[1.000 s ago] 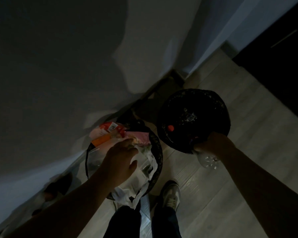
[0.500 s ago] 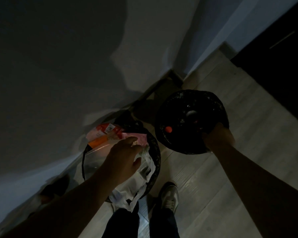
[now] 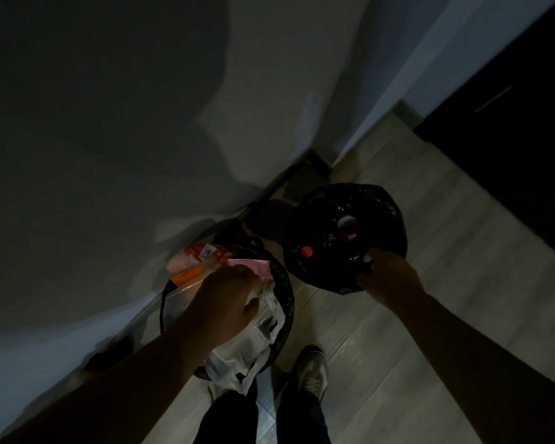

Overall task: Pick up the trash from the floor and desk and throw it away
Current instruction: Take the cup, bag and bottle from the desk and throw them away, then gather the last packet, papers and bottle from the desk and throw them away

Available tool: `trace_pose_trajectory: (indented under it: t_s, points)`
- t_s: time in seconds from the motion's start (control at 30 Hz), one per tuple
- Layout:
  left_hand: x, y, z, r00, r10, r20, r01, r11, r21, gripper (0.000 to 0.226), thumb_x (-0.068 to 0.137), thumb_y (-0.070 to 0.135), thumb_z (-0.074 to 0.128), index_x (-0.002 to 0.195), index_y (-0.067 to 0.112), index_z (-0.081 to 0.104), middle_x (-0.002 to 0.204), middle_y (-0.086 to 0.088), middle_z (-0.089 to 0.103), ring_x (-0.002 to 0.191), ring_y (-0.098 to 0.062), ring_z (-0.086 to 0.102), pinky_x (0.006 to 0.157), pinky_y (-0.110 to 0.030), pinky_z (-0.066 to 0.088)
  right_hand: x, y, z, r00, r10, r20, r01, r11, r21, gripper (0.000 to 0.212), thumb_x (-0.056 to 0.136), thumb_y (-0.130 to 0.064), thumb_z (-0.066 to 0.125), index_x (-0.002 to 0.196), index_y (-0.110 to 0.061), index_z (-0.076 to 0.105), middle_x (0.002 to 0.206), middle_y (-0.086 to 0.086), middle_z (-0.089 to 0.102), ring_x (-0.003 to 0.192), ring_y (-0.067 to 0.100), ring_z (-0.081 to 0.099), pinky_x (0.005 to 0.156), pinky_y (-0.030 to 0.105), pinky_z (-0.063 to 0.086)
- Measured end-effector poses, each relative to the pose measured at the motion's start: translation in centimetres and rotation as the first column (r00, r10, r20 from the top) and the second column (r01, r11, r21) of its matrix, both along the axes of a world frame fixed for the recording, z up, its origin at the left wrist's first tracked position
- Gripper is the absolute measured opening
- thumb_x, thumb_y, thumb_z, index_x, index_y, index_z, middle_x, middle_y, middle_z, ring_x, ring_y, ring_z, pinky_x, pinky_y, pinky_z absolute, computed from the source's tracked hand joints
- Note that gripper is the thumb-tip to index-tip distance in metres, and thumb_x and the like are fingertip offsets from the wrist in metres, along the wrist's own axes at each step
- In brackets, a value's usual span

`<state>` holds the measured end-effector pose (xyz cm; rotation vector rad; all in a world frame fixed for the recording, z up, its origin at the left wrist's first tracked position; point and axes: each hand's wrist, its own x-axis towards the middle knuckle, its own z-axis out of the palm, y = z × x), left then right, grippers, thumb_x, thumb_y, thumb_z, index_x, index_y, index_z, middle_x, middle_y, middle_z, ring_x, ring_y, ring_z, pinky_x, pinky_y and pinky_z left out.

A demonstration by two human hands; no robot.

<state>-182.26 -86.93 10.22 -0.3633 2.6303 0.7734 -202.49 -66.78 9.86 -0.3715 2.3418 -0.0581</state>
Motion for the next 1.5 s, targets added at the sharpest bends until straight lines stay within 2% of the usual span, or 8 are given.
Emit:
trace_pose_trajectory:
  t_s: [0.43,0.53,0.63,0.8,1.07,1.17,1.3,1.5]
  points:
    - [0.1,-3.6,20.8,0.997,0.014,0.072,-0.006,0.995,-0.103,0.041,0.094,0.037,0.049,0.133,0.023,0.047,0.131,0.001,0.053,0.118,-0.014,0.050,0.100,-0.024,0.040,4.1,-4.2,21.2,0.895,0.420,-0.152,-0.434,0.897,-0.079,0.042,0.090,-0.031,0.055,0.130,-0.018,0.048,0.126,0.005,0.054,0.111,0.022,0.056,0.089,0.030,0.048]
    - [0.9,-3.6,27.0,0.996,0.045,-0.072,-0.057,0.984,-0.170,0.054,0.084,0.034,0.069,0.131,0.012,0.053,0.126,-0.008,0.059,0.114,-0.018,0.059,0.094,-0.022,0.044,5.0,-5.0,27.2,0.881,0.438,-0.180,-0.462,0.878,-0.126,0.044,0.091,-0.034,0.054,0.132,-0.018,0.047,0.129,0.003,0.053,0.116,0.018,0.054,0.094,0.030,0.046]
    - [2.7,-2.9,33.3,0.991,0.131,-0.023,-0.132,0.988,-0.081,0.055,0.093,0.038,0.053,0.143,0.020,0.037,0.140,0.000,0.047,0.127,-0.013,0.046,0.103,-0.020,0.030,5.5,-5.2,33.8,0.851,0.474,-0.227,-0.516,0.835,-0.189,0.044,0.092,-0.035,0.054,0.132,-0.017,0.050,0.128,0.002,0.056,0.116,0.016,0.053,0.096,0.027,0.043]
    - [3.6,-2.7,44.6,0.959,0.214,-0.186,-0.243,0.958,-0.153,0.054,0.091,0.040,0.057,0.140,0.024,0.043,0.135,0.003,0.053,0.120,-0.012,0.051,0.101,-0.020,0.035,4.0,-5.0,45.5,0.766,0.536,-0.355,-0.637,0.707,-0.307,0.039,0.085,-0.035,0.064,0.120,-0.019,0.058,0.113,-0.001,0.060,0.107,0.016,0.056,0.086,0.023,0.042]
    - [3.7,2.9,60.9,0.848,0.291,-0.443,-0.458,0.824,-0.334,0.046,0.087,0.042,0.060,0.131,0.029,0.051,0.124,0.009,0.059,0.100,-0.007,0.057,0.090,-0.018,0.042,0.8,-4.3,62.4,0.586,0.568,-0.577,-0.810,0.426,-0.403,0.050,0.082,-0.042,0.068,0.127,-0.026,0.052,0.117,-0.007,0.057,0.104,0.009,0.053,0.086,0.023,0.043]
    - [5.4,4.9,65.4,0.814,0.327,-0.480,-0.529,0.759,-0.379,0.047,0.087,0.047,0.058,0.132,0.035,0.048,0.125,0.017,0.056,0.081,0.004,0.047,0.078,-0.005,0.035,1.7,-4.1,67.5,0.527,0.538,-0.658,-0.849,0.300,-0.434,0.053,0.080,-0.041,0.069,0.128,-0.026,0.052,0.119,-0.007,0.057,0.107,0.011,0.054,0.091,0.029,0.044]
    - [9.5,7.6,70.9,0.716,0.398,-0.574,-0.661,0.652,-0.371,0.047,0.085,0.050,0.057,0.129,0.037,0.048,0.119,0.019,0.058,0.100,0.005,0.053,0.066,0.001,0.033,4.8,-4.8,73.3,0.466,0.502,-0.728,-0.869,0.108,-0.482,0.052,0.078,-0.045,0.066,0.125,-0.030,0.053,0.117,-0.010,0.056,0.103,0.009,0.054,0.091,0.031,0.047]
    - [19.2,12.5,77.5,0.550,0.507,-0.663,-0.834,0.374,-0.406,0.046,0.084,0.054,0.057,0.127,0.043,0.046,0.118,0.024,0.056,0.100,0.005,0.054,0.080,-0.012,0.046,14.0,-6.6,79.6,0.339,0.478,-0.810,-0.851,-0.210,-0.481,0.046,0.080,-0.043,0.067,0.123,-0.032,0.055,0.115,-0.016,0.057,0.101,0.000,0.052,0.091,0.025,0.046]
